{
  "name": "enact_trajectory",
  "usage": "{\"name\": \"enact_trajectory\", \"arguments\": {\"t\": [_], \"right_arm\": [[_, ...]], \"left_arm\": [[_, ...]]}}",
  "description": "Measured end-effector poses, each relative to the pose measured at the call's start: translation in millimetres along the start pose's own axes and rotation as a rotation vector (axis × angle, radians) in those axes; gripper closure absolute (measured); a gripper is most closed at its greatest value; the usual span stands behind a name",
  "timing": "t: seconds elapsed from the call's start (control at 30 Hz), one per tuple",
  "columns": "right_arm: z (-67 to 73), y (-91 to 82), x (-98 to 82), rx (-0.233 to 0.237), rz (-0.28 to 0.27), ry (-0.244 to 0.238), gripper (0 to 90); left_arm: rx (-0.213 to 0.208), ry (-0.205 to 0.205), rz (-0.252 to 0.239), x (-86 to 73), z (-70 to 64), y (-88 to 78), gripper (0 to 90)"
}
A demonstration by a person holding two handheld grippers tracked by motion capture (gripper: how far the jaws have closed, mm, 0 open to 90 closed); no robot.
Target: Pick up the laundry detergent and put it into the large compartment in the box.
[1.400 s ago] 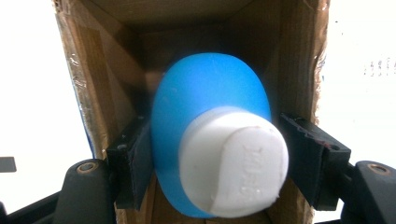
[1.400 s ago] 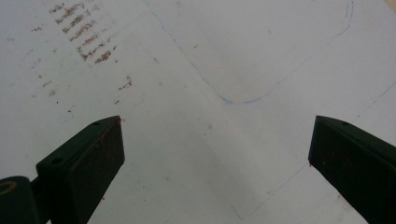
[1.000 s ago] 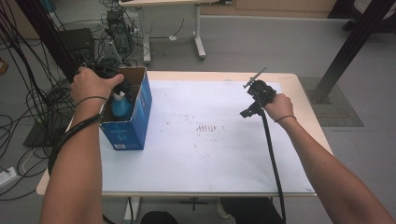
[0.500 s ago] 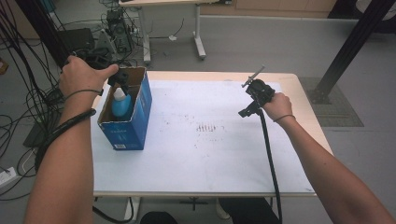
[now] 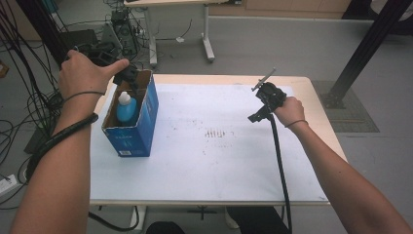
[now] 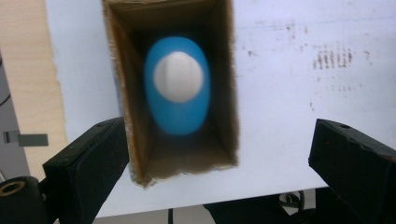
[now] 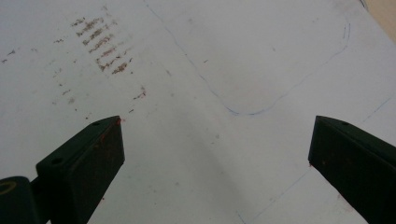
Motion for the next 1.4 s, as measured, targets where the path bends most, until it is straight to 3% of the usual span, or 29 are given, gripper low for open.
{"name": "enact_trajectory", "arguments": {"t": [0.27,0.73,1.03,1.17,1.4], "right_arm": [[1.4,-2.4,-0.7,-0.004,0.000,0.002,3.5],[3.1,-3.5,-0.7,-0.009,0.004,-0.005,3.6],[3.2,-3.4,-0.5,-0.013,0.012,-0.001,3.6],[3.4,-4.0,-0.8,-0.016,0.010,-0.001,3.5],[4.3,-5.5,-1.0,-0.019,0.011,0.000,3.5]], "left_arm": [[-0.023,0.088,0.035,7.1,-34.3,0.6,5.1],[-0.054,0.263,0.035,14.2,-95.5,3.7,5.1],[-0.091,0.380,0.077,18.5,-144.6,20.1,5.1],[-0.087,0.429,0.093,18.7,-163.9,29.0,5.1],[-0.098,0.475,0.112,18.1,-185.3,44.4,5.1]]}}
Point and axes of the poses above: each handheld gripper's, and its own axes: y roughly forward along the jaws, x roughly out of its top, z roughly to its left, the point moved 5 cm from there along y, roughly forward along the jaws, and after that the axes turned 10 degrees about y, right-handed, at the moved point
